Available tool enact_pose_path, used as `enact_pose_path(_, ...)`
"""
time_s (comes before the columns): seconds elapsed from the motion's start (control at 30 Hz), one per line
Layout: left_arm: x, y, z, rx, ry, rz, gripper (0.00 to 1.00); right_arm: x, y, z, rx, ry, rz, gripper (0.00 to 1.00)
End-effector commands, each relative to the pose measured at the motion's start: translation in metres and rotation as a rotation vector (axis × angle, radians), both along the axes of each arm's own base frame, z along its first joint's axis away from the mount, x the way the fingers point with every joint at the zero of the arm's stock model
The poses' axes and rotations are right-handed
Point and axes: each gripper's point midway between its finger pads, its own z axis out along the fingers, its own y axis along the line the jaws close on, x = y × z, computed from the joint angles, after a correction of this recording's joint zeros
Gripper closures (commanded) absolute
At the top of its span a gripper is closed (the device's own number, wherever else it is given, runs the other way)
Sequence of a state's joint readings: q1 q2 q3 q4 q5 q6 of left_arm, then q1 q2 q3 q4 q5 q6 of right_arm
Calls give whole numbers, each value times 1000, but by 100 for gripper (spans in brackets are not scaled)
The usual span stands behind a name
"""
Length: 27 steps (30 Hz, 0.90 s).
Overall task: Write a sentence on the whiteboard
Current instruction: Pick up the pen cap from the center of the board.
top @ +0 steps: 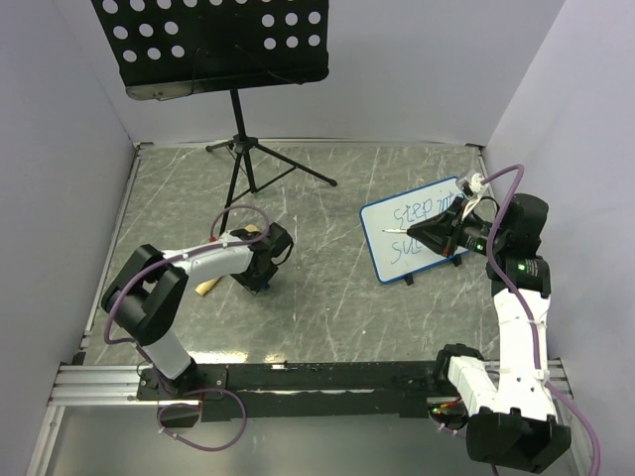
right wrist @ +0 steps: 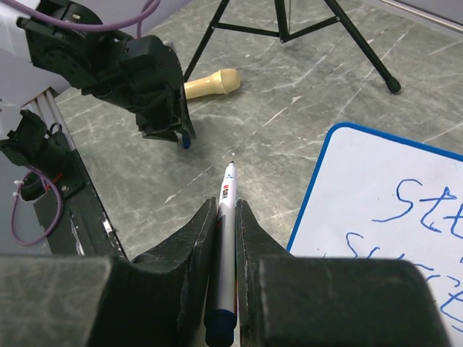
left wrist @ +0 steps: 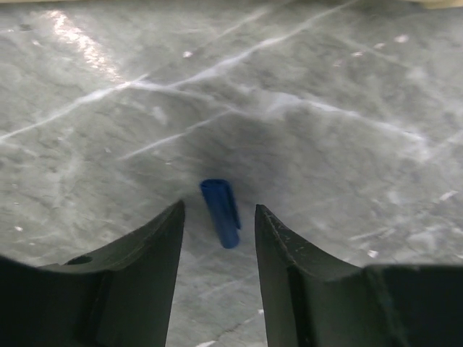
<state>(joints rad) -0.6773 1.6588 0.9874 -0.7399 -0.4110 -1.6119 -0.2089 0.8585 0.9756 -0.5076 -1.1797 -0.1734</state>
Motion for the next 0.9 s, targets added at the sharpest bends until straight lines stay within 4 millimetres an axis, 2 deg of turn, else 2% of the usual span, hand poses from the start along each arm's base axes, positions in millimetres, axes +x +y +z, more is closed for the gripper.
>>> enact_pose_path(0.0,-5,3,-4,-14,10,19,50,-2,4,10,-3,-66,37,100)
enact_pose_path(0.07,-7,6,-8,-8,28,24,51,-3,4,9,-3,-64,37,100)
enact_pose_path(0.17,-10,8,-22,-15,68,26,63,-2,4,9,-3,-62,37,100)
enact_pose_path(0.23,-10,11,-28,-3,88,32,66,-3,4,8,-2,-59,38,100)
enact_pose_path(0.4,-6,11,-29,-4,84,23,73,-6,9,3,-3,-47,67,100)
enact_pose_path(0.5,-1,3,-17,-60,36,3,75,-10,22,-8,-24,-32,120,100)
enact_pose_path(0.67,7,-22,18,-242,-106,-89,81,-22,56,-28,-76,-67,270,100)
enact_pose_path(0.7,5,-31,24,-294,-117,-125,83,-31,70,-33,-85,-79,333,100)
enact_pose_path(0.77,10,-43,41,-387,-201,-163,88,-31,83,-42,-126,-130,377,100)
enact_pose_path(0.83,9,-58,57,-497,-255,-201,90,-49,107,-51,-155,-167,485,100)
enact_pose_path(0.87,8,-62,63,-534,-269,-209,93,-46,113,-57,-193,-203,498,100)
